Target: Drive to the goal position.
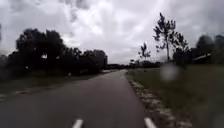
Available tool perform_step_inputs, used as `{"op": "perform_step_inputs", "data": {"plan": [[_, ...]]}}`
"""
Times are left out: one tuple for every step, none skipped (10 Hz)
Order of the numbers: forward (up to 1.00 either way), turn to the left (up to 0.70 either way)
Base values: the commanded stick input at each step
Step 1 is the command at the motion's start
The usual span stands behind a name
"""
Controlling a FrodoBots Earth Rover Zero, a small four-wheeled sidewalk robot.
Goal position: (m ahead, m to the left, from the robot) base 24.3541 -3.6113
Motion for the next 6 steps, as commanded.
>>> {"op": "perform_step_inputs", "data": {"plan": [[0.84, 0.03], [0.84, 0.03], [0.84, 0.03], [0.84, 0.03], [0.84, 0.03], [0.84, 0.03]]}}
